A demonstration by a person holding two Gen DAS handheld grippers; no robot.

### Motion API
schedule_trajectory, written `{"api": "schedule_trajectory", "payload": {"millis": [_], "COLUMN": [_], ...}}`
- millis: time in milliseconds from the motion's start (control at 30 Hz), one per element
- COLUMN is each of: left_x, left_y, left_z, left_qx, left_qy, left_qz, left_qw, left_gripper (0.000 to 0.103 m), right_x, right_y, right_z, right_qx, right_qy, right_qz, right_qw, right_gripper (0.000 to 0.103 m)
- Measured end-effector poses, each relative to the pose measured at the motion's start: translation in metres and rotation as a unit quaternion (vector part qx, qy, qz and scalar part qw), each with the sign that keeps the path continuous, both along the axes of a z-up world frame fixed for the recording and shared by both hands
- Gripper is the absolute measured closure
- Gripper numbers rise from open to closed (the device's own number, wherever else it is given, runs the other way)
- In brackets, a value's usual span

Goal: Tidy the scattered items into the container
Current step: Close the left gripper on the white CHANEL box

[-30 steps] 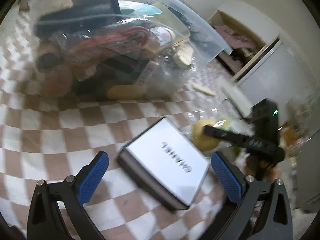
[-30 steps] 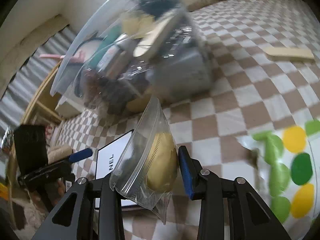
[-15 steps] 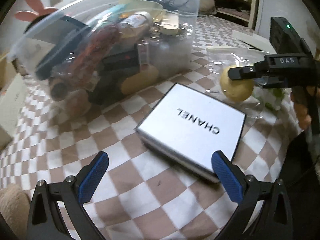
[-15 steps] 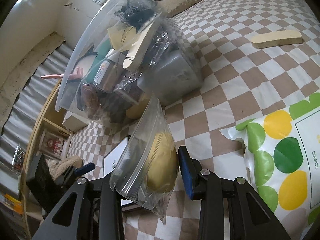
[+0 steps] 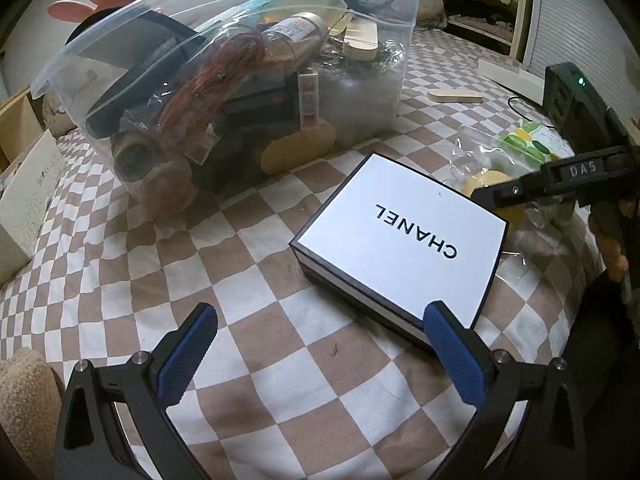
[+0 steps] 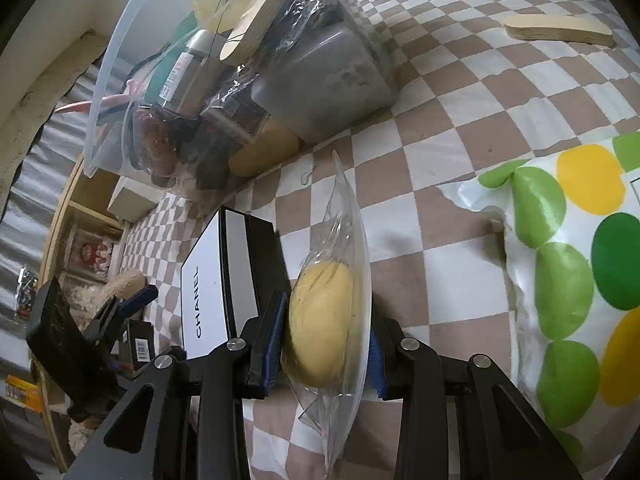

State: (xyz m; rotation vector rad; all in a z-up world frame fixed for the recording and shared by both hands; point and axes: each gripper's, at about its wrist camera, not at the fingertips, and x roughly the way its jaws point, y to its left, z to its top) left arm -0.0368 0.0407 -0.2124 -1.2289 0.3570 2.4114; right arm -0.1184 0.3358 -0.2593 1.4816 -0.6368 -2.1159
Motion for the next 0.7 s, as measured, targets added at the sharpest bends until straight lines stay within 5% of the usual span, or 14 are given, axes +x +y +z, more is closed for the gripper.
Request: {"api": "schedule_trajectory", "payload": {"millis": [100,200,400,700], "left_x": [-0.003,-0.007,-0.011,-0.005], "left_y": [-0.006,-0.014,-0.027,-0.036], "left_z": [0.001,0.003,0.011,0.029], "left_qx": [0.015,0.030,0.120,0.182], "left_qy": [-0.009,-0.013,-0.053,-0.051], "left_qz": [0.008,0.030,0.032,0.031], "left_qw": [0.9998,0.9990,0.9909,0.9815], "left_gripper": [0.000,0.000,0.000,0.000], "right_x": [-0.001,-0.002,0.000,0.003], "right_y": [-0.001,0.007,0.008,-0.015], "right_z": [-0.005,-0.003,-0.005,0.005], "right_qx": [-0.019,-0.097,-0.198,-0.229], "right_qy": [-0.010,-0.013,-0.032,-0.023], "right_qz": [0.005,-0.003,0.003,0.035], "right_qw": [1.000,0.995,0.980,0.973], "right_gripper": [0.066,0.066,0.066,0.066]}}
